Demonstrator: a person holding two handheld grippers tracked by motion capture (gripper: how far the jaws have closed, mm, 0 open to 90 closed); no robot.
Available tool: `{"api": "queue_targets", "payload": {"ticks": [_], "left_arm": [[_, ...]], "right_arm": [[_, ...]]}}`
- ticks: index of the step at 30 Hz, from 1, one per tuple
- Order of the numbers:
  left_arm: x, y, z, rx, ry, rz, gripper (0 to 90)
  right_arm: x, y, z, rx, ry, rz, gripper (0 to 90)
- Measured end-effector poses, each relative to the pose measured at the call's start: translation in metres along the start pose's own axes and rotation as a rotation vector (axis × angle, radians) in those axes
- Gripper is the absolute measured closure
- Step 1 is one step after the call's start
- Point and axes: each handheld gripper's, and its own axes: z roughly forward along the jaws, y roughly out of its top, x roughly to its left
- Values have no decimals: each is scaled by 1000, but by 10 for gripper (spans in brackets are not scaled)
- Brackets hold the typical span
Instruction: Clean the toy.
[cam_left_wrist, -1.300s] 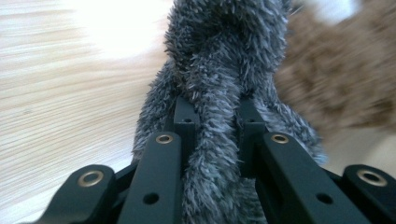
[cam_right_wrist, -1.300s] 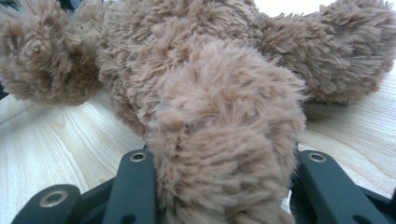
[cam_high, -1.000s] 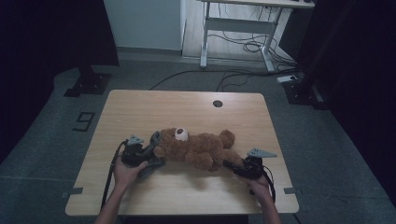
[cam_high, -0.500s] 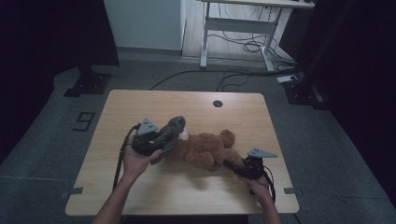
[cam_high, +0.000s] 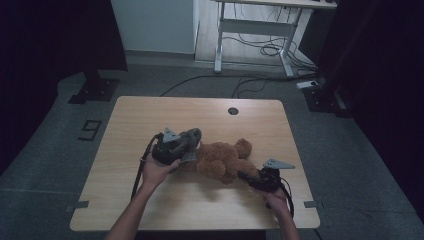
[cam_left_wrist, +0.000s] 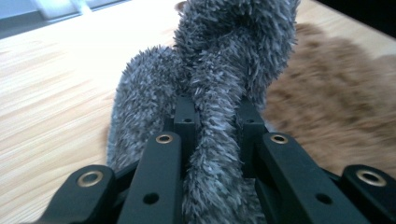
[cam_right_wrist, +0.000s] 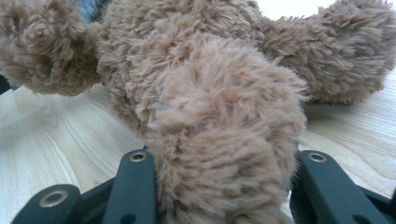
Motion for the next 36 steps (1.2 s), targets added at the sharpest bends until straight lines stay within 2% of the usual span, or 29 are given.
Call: {"api": "queue_targets", "payload": {"ticks": [2,4,8,11,16,20,24,27,29,31,34,36], "left_arm": [[10,-5,0,19,18,-20,758],[17,-14,2,14,-17,-54,759],[14,-27,2,0,-1,-48,761],[16,-31,1,8,1,-52,761],[30,-39,1,48,7,-100,760],[38,-52,8,91,3,-134,761],[41,-65,15,138,-2,-142,762],[45,-71,14,161,-18,-151,759],[50,-68,5,140,-5,-165,753],[53,-59,-8,85,8,-178,752],[48,-39,-28,4,11,-149,752],[41,-23,-38,-47,-10,-133,751]], "right_arm": [[0,0,-1,5,-2,-2,576],[0,-1,0,2,0,1,576],[1,-1,2,12,6,-8,576],[2,-2,3,18,11,-5,576],[1,-4,2,31,17,-8,576],[0,-4,3,38,21,-5,576],[1,-5,3,45,17,-8,576],[0,-5,3,46,14,-4,575],[-1,-6,2,46,9,-3,575],[-2,-6,1,44,9,-3,573],[-2,-6,0,45,9,-2,573],[-2,-6,0,45,8,-5,572]]}}
